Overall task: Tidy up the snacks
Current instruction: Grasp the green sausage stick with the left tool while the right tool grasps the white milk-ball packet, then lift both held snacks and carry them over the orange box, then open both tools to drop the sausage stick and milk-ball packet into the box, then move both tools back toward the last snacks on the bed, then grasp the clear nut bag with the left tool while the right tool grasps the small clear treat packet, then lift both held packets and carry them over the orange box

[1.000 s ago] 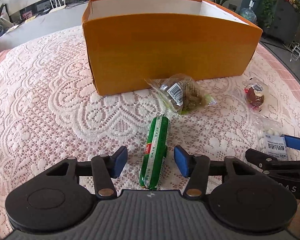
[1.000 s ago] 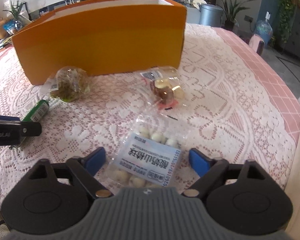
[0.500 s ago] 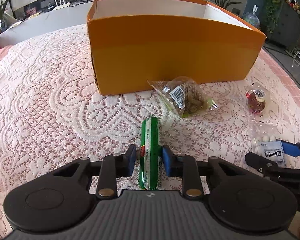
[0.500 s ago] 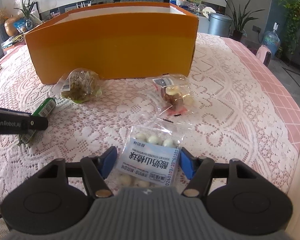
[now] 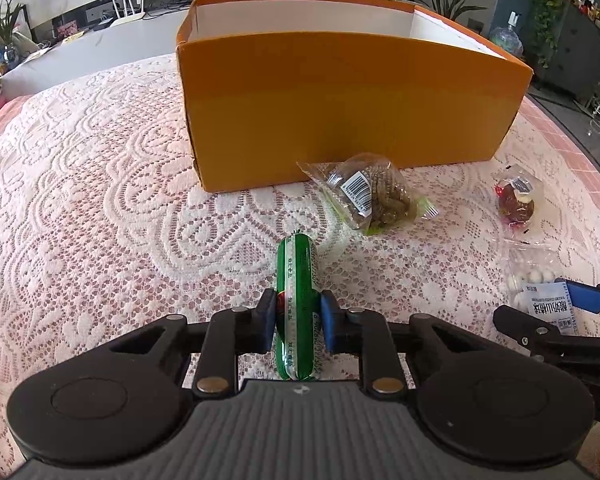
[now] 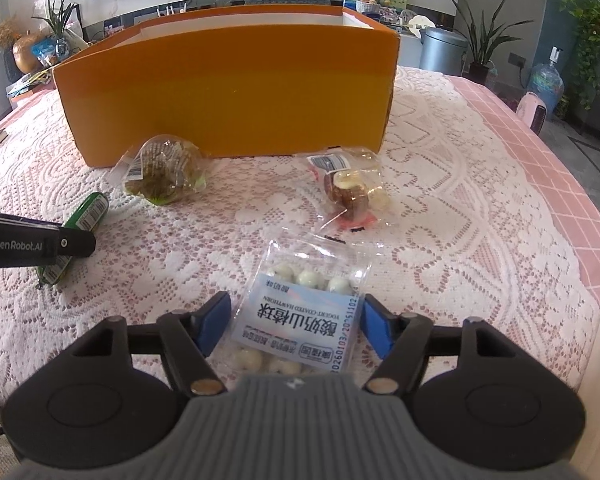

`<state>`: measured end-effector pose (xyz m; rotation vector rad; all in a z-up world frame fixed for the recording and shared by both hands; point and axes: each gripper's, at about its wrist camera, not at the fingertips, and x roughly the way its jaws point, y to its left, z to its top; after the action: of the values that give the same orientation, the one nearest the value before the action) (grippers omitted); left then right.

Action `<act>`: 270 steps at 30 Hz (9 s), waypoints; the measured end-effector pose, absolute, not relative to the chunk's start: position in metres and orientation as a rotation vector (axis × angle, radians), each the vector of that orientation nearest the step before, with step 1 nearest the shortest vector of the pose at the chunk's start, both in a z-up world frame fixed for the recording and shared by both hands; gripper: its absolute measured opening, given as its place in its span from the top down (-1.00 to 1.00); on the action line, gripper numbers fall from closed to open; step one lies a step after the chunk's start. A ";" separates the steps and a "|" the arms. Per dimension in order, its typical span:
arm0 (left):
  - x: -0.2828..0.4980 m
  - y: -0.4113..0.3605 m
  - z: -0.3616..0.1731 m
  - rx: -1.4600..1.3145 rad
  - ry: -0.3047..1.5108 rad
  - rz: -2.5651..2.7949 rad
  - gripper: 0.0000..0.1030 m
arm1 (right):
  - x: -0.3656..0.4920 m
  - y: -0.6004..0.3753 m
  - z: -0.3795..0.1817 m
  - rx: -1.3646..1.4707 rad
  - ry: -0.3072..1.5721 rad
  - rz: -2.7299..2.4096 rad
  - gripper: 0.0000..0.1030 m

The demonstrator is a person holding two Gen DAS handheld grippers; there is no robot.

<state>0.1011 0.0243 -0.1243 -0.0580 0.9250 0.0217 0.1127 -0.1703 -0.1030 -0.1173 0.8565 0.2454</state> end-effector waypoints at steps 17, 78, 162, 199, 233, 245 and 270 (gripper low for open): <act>0.072 0.038 -0.067 -0.231 0.826 0.011 0.53 | 0.096 -0.185 -0.058 -0.038 0.798 0.287 -0.17; 0.268 0.002 -0.030 -0.035 0.785 0.015 0.53 | 0.361 -0.119 -0.029 -0.280 0.854 0.313 -0.17; 0.065 0.030 -0.029 -0.249 0.741 -0.039 -0.29 | 0.110 -0.191 -0.033 -0.007 0.656 0.224 -0.81; 0.103 0.046 -0.084 -0.303 0.842 0.007 -0.29 | 0.186 -0.151 -0.090 -0.181 0.797 0.246 -0.80; 0.158 0.017 -0.108 -0.318 0.798 -0.074 -0.41 | 0.173 -0.163 -0.093 -0.144 0.764 0.257 0.34; 0.165 0.008 -0.116 -0.290 0.812 -0.082 -0.03 | 0.169 -0.159 -0.095 -0.157 0.764 0.280 0.34; 0.103 -0.006 -0.045 -0.222 0.664 -0.126 0.10 | 0.136 -0.172 -0.058 -0.115 0.684 0.300 0.34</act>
<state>0.1027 -0.0058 -0.0448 -0.2224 0.6640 -0.1258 0.1356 -0.1720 -0.0578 -0.1152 0.6844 0.3002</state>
